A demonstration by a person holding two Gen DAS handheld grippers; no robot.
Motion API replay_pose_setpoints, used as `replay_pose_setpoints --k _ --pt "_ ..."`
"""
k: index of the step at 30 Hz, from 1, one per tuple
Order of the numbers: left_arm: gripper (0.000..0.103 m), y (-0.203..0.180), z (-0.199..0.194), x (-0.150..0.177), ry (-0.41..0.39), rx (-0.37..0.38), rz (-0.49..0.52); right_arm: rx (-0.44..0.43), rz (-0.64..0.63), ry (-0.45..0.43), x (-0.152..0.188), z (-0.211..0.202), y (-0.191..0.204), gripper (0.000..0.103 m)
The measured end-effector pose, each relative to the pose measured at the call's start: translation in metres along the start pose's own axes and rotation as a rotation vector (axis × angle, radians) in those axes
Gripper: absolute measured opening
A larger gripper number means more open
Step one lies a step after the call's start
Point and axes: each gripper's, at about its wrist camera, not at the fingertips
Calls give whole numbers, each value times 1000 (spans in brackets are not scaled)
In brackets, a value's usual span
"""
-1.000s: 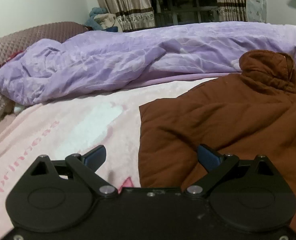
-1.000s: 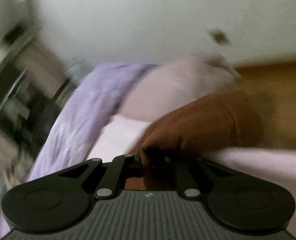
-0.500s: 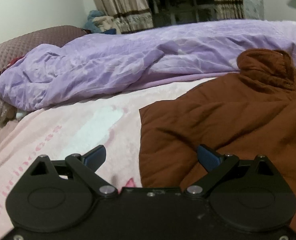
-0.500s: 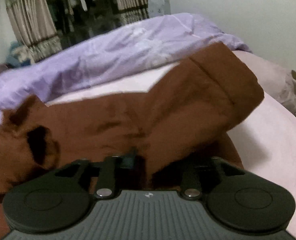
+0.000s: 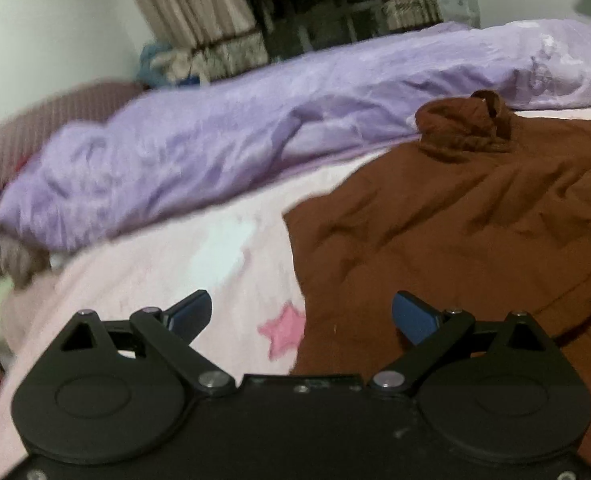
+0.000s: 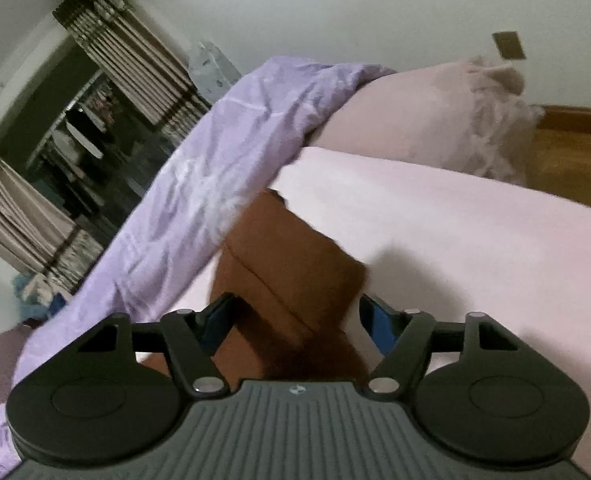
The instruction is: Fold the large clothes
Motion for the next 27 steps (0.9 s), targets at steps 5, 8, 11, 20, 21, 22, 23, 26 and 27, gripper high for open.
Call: replay_pose_setpoints --k 5,8,11,20,21,22,23,26,27 --pt "100 19 -6 10 42 -35 -29 40 -158 -75 8 -13 44 19" --pt "100 42 -15 10 29 -38 -96 18 -300 -175 25 -57 89 19" --pt "100 55 -18 13 38 30 -178 -34 -380 -222 57 -83 146 18" --pt "100 25 -10 11 50 103 -151 -99 -631 -235 228 -109 298 18" --pt "100 23 -7 11 52 103 -149 -127 -646 -202 245 -106 307 18" --pt "100 21 -3 11 50 104 -148 -143 -653 -175 259 -103 315 18" --pt "100 20 0 11 45 105 -148 -147 -652 -154 269 -99 322 18" --pt "100 18 15 13 54 74 -143 -155 -645 -97 300 -89 334 18" --pt "100 20 18 14 59 78 -141 -149 -646 -78 310 -85 336 18"
Point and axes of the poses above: each gripper's, at about its wrist camera, not at the fingertips, and z roughly the way its jaws point, y to its left, x to its underside, and after that the axes turned 6 degrees about x, right-handed
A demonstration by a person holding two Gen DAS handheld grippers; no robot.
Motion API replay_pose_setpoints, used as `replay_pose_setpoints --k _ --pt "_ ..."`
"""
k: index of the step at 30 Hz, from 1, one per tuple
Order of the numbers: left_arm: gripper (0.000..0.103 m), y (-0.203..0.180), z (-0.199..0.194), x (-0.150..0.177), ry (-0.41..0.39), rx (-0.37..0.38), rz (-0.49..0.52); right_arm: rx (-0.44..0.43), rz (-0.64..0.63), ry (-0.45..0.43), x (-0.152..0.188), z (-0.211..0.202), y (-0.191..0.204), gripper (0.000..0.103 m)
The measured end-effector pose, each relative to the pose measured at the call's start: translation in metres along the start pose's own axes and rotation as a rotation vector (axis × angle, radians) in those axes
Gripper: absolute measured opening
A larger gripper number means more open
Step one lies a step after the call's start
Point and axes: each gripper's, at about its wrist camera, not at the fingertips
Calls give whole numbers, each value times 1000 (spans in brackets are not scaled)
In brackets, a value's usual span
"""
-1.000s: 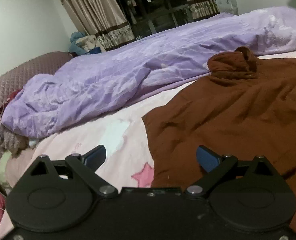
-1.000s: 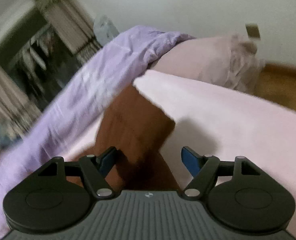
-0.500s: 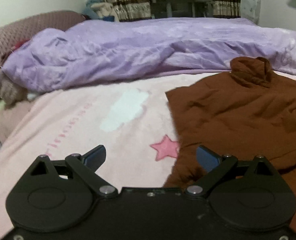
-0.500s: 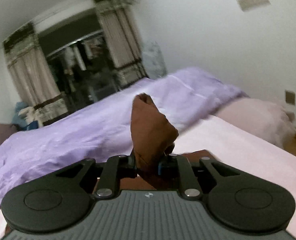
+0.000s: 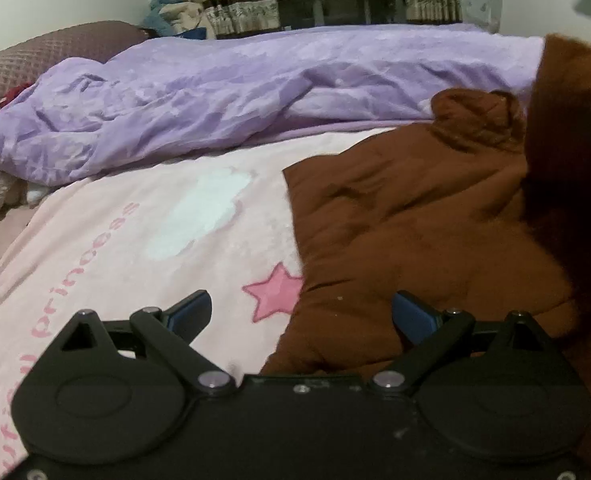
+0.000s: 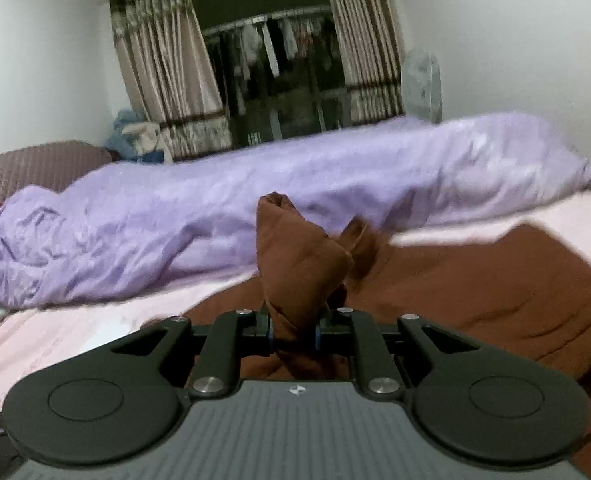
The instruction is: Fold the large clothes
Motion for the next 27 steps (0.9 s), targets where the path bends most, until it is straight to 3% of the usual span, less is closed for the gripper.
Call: replay_pose_setpoints --k 3,6,12,22,27 --pt "100 14 1 4 -5 34 -7 -20 1 46 17 1 12 18" --pt "100 29 4 4 0 15 -14 -39 7 61 24 2 22 18" --pt "100 57 10 0 6 -1 -109 -95 45 17 28 -6 38 19" --pt "100 40 22 5 27 -19 -71 -58 11 180 58 38 53 20" --pt "100 42 21 4 29 -13 -78 -84 27 135 46 17 55 24"
Point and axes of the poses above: each gripper's, at about its wrist camera, not at the fingertips, and z roughly the way its jaws point, y to its left, x to its underside, and after that the axes turned 6 degrees about x, right-handed
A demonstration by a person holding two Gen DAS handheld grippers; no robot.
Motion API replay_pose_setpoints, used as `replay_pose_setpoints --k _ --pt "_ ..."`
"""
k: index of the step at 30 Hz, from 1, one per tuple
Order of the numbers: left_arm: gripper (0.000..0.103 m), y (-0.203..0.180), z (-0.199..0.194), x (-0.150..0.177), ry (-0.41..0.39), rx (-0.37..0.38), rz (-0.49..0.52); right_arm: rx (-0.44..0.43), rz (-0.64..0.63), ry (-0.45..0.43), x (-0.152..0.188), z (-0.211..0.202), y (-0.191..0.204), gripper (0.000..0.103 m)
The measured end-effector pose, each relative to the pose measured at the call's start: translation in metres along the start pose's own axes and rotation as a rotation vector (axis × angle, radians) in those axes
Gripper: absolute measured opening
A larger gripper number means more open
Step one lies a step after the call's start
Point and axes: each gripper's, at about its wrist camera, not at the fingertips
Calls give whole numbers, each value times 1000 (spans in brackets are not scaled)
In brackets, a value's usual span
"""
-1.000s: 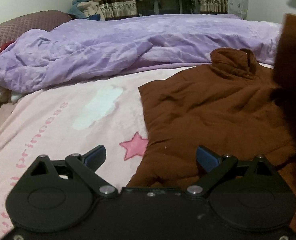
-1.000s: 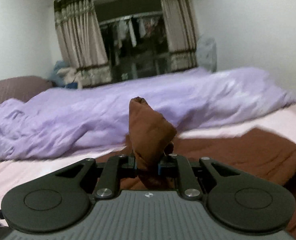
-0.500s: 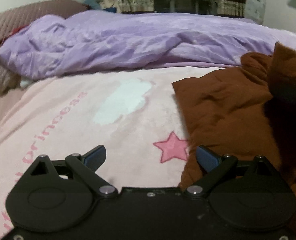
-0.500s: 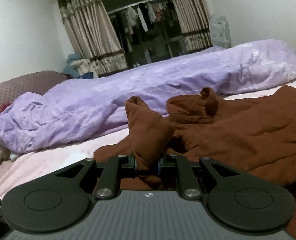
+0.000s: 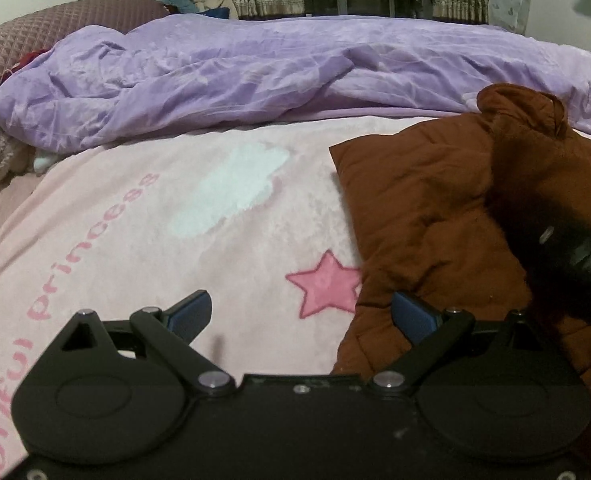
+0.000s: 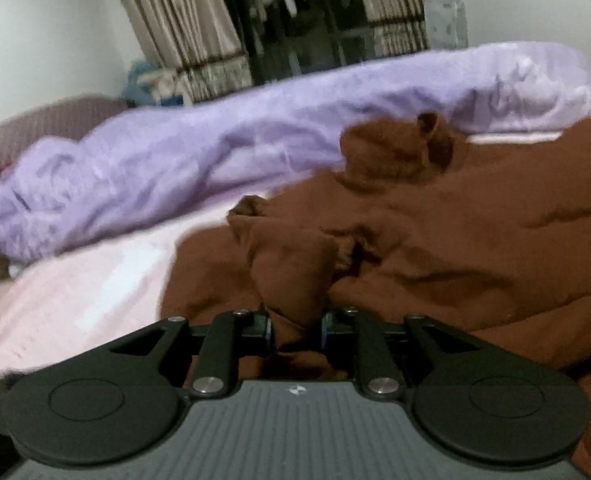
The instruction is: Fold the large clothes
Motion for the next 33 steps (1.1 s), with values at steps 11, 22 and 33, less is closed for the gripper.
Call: replay_pose_setpoints --k 11,22,33 --pt "99 -7 0 2 8 -29 15 -34 -63 43 17 19 5 54" --pt "99 -14 -47 -9 -82 27 -39 -127 61 -133 -24 -48 -34 20" --pt "99 -50 -35 -8 -59 -1 40 -109 116 98 -28 9 -68 10"
Point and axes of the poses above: each gripper's, at about its wrist camera, not at the fingertips, and z roughly the way its jaws point, y to its left, x to its underside, and after that the axes turned 6 degrees about x, right-handed
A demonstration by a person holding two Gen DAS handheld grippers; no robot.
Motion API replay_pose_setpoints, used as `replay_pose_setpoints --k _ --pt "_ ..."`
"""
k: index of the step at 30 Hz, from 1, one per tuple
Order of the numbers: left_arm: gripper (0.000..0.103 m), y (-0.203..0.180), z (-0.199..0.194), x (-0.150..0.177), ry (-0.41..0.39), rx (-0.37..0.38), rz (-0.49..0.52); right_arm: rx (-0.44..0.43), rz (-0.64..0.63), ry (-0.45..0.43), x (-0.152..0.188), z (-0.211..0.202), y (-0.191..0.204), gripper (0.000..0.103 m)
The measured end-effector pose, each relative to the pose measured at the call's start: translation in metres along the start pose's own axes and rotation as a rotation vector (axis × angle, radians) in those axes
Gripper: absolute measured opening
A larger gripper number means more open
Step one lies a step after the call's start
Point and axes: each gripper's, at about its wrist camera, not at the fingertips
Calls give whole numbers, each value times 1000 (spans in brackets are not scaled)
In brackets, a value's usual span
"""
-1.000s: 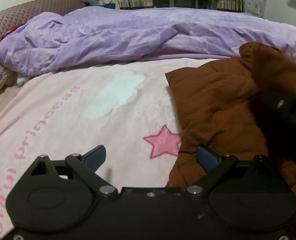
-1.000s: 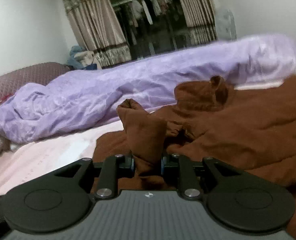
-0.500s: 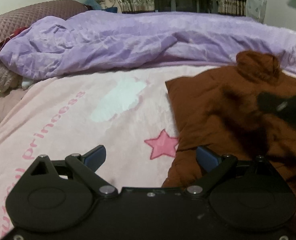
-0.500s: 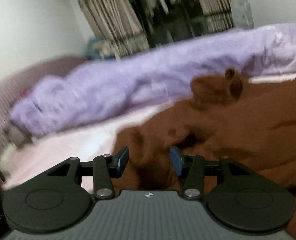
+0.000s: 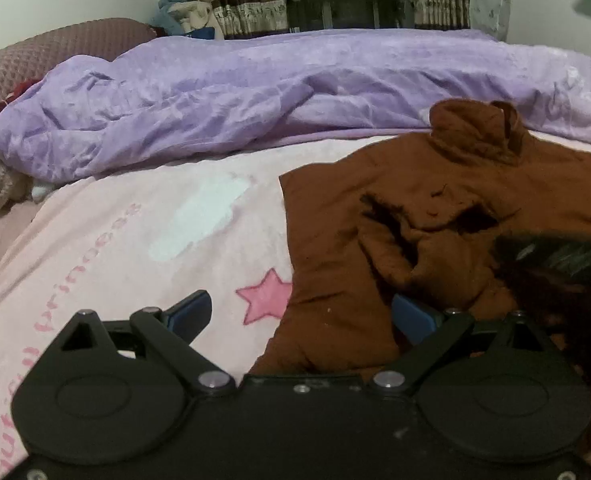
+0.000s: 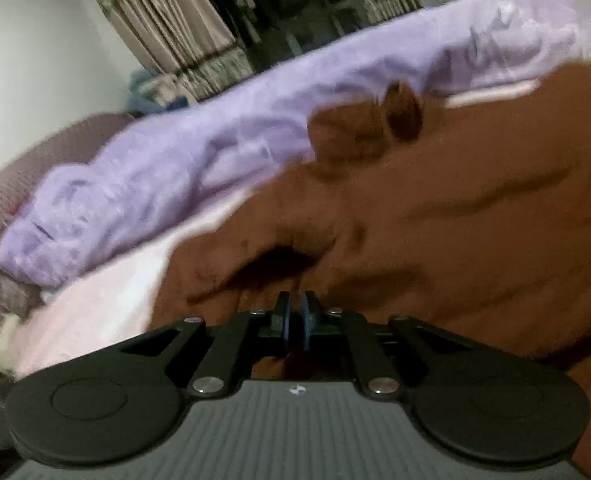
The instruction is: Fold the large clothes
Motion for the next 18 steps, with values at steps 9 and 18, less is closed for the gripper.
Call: replay_pose_setpoints --k 9,18 --pt "99 -19 10 -45 -191 60 -28 302 -126 -195 -81 -44 -107 12" --pt "99 -9 73 -39 -82 -31 -74 416 -100 -90 -81 10 -185 7"
Point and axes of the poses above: each gripper's, at about its wrist camera, not at the fingertips, and z roughly the way its jaws point, y to its left, x to its underside, and after that the axes turned 6 degrees about x, right-handed
